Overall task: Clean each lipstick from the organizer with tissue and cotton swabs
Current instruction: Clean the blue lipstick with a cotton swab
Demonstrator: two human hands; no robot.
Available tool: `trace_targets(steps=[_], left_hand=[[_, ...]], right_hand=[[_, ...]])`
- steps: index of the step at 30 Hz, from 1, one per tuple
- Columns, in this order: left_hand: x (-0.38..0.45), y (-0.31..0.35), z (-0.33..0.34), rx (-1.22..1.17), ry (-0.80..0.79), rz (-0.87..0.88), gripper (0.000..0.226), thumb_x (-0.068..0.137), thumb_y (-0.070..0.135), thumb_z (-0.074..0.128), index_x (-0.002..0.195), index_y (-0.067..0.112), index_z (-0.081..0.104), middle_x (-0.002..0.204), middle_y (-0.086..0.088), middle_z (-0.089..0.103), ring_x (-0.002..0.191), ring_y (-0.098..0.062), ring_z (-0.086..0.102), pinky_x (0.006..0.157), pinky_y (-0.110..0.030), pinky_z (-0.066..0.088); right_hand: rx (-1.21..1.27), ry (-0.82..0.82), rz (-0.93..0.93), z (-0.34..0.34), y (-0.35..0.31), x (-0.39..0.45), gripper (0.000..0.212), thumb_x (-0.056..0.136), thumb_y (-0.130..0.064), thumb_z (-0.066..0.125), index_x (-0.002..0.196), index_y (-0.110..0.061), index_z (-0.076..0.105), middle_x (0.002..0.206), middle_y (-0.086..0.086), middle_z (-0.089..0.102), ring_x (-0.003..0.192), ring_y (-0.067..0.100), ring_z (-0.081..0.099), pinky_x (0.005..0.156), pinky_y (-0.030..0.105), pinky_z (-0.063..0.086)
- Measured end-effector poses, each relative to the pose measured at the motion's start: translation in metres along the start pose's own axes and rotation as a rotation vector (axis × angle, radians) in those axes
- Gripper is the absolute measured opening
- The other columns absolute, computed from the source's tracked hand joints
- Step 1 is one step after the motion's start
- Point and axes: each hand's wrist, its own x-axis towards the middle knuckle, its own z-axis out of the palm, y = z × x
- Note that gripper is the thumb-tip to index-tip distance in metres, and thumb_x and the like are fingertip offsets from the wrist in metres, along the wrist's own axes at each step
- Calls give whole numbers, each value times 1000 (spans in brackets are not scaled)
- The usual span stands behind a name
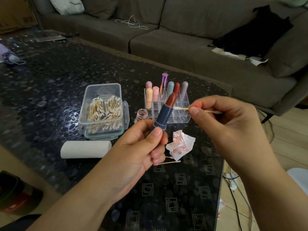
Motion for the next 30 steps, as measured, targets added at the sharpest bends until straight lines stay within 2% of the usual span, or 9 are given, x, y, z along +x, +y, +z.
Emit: trace_targets(steps=[6,8,10,12,16,19,22,28,30], left_hand=[[0,-1,0,11,17,1,24,82,22,54,98,3,58,72,-1,57,57,-10,41,51,-21,38],[0,-1,0,30,32,5,20,90,23,57,94,5,64,71,-2,59,58,-11,43,52,-22,39],[0,-1,1,38,58,2,24,86,25,52,89,8,69,69,-3,56,58,-11,43,52,-22,41],[-1,-1,3,16,68,-9,29,83,28,49,88,9,70,66,-2,52,57,-11,41,51,-22,41],[0,0,2,-35,35,-41,30,90,35,54,88,10,71,65,-1,49,55,-10,38,50,-22,41],[-1,0,1,27,-1,-32,25,78,28,59,97,12,63,65,2,43,54,-8,36,51,-22,42],[0,0,1,54,-8,-26,31,76,16,58,106,11,52,62,5,41,53,-7,36,50,-20,40],[-1,0,0,23,-30,-14,21,78,15,55,98,11,50,62,1,39,52,-8,34,49,-21,40],[-2,1,0,8,-28,-15,17,78,17,57,94,11,53,64,-1,45,53,-9,35,49,-21,40]], right_hand=[[21,8,16,0,0,1,12,76,-30,64,73,-20,70,50,-2,42,48,7,35,46,13,32],[25,13,17,1,-1,1,11,77,-29,65,73,-19,70,51,2,42,48,8,35,46,14,32],[25,14,18,1,-1,0,12,76,-30,65,73,-19,70,51,4,43,49,9,35,46,14,32],[18,10,21,1,-2,1,12,76,-31,64,74,-20,70,51,7,42,49,9,36,46,14,33],[6,-2,32,1,-3,0,14,75,-33,63,75,-20,70,56,17,45,50,13,37,47,16,34],[10,-5,32,2,-1,0,10,77,-29,65,74,-21,70,56,16,45,51,13,37,48,16,34],[6,-6,25,2,0,0,8,79,-26,66,73,-21,70,56,15,46,52,12,38,49,15,35],[11,0,22,3,-2,0,14,74,-33,63,74,-21,70,57,19,45,51,14,37,48,14,34],[19,2,26,2,-1,0,14,75,-32,64,74,-19,70,56,20,43,51,15,36,48,16,33]])
